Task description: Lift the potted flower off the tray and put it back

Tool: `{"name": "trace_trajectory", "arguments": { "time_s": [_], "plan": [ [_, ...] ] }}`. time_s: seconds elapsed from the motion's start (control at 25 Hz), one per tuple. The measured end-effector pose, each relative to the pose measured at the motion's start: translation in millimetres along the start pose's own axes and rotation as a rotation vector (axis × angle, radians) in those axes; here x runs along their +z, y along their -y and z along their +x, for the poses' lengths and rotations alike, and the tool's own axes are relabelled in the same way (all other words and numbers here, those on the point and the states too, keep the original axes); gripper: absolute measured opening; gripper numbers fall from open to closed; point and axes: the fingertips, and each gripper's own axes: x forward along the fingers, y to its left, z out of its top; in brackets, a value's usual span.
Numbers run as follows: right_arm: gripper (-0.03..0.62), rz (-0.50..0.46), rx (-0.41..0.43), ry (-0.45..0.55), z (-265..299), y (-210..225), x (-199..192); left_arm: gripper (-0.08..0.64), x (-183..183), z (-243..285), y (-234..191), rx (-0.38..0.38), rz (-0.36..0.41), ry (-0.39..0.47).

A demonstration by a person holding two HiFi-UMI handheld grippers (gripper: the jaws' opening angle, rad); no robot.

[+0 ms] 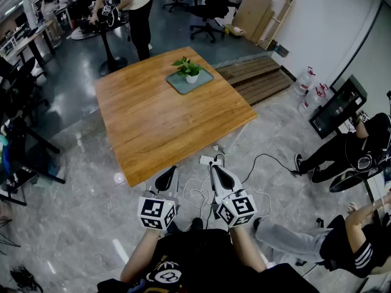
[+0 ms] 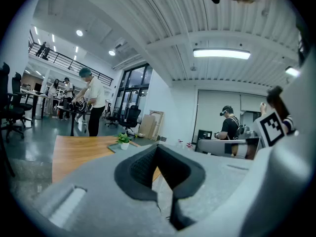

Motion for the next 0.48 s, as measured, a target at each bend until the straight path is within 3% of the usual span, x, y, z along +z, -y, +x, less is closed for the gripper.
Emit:
{"name": "trace_trajectory", "arguments": {
  "time_s": [0.48],
  "plan": [
    [-0.002, -0.011, 0.007, -0.004, 7.9, 1.4, -2.5, -0.002, -3.7, 6.6, -3.9, -0.008, -0.016, -0.004]
  ]
}}
